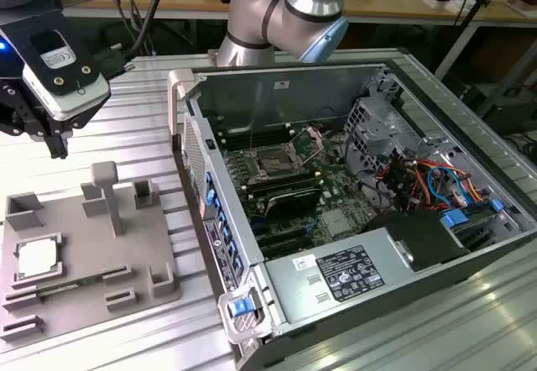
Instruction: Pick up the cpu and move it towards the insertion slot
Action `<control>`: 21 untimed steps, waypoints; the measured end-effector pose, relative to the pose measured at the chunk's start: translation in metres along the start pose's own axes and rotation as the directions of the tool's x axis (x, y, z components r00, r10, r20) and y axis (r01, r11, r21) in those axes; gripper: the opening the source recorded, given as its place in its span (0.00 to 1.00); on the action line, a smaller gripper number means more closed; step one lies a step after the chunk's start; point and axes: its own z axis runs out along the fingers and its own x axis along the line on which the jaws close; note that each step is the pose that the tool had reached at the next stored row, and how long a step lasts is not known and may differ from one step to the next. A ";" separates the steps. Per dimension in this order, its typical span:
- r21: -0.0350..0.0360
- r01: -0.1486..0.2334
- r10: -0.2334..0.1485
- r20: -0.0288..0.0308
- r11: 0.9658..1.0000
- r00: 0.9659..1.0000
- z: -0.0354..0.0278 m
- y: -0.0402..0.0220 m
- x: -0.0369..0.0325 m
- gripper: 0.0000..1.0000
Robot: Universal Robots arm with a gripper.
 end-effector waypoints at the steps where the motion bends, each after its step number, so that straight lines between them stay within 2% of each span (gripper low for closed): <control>1: 0.000 0.000 0.000 0.000 1.000 1.000 0.0000 0.0000 0.0000 0.11; 6: 0.000 0.000 0.000 0.000 1.000 1.000 0.0000 0.0000 0.0005 0.11; 12: 0.000 0.000 0.000 0.000 1.000 1.000 0.0000 0.0001 0.0055 0.11; 18: 0.000 0.000 0.000 0.000 1.000 1.000 0.0000 0.0001 0.0198 0.11; 19: 0.000 0.000 0.000 0.000 1.000 1.000 0.0001 -0.0003 0.0260 0.18; 21: -0.001 0.000 0.000 0.000 1.000 1.000 0.0002 -0.0008 0.0319 0.19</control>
